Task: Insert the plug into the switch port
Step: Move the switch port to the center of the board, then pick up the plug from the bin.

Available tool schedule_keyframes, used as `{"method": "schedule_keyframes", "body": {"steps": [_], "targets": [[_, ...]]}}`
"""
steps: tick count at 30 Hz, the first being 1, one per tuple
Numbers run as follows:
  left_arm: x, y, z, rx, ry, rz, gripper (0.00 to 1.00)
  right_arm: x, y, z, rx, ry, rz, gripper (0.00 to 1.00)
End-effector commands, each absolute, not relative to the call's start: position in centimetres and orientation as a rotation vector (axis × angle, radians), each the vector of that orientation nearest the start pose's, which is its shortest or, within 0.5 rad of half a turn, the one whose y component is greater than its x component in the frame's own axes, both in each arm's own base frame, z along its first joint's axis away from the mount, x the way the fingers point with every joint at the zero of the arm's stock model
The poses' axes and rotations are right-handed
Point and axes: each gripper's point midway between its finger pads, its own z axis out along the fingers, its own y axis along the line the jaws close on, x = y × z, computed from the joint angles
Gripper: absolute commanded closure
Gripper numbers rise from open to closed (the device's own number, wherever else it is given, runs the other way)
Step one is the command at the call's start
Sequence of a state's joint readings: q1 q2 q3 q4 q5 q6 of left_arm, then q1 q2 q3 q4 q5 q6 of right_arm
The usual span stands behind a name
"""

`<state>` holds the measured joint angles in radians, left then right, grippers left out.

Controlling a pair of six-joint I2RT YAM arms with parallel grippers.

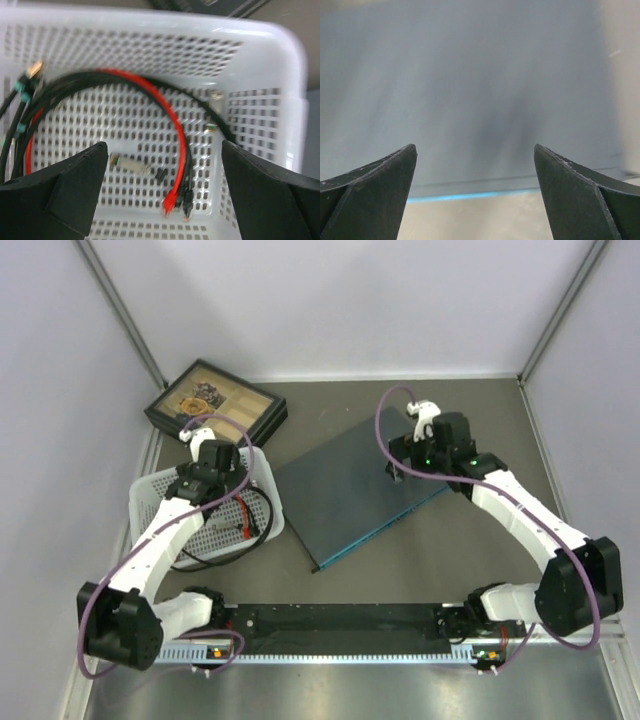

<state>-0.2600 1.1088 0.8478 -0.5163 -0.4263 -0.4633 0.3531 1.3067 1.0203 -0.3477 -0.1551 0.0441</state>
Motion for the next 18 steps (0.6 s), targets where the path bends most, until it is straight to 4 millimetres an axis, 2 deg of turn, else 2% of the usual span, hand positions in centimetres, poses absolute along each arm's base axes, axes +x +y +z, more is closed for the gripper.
{"method": "schedule_keyframes", "body": {"steps": [1,3,8,14,18], "targets": [[28.6,-0.3,13.3,-0.744,2.299,0.183,0.01,33.0,18.1,18.6,-0.43,2.105,0.452,0.01],[27.5,0.5,11.7,-0.822,2.365,0.251,0.03,32.6,18.4,18.2,-0.442,2.107,0.46,0.01],[26.9,0.6,9.3,-0.947,2.424,0.296,0.15,31.9,19.1,18.1,-0.461,2.08,0.512,0.01],[26.4,1.0,7.2,-1.05,2.412,0.34,0.32,31.3,19.4,19.0,-0.47,2.041,0.548,0.01],[26.2,1.0,5.5,-1.116,2.424,0.338,0.38,31.1,19.6,19.1,-0.484,2.029,0.562,0.01]]}}
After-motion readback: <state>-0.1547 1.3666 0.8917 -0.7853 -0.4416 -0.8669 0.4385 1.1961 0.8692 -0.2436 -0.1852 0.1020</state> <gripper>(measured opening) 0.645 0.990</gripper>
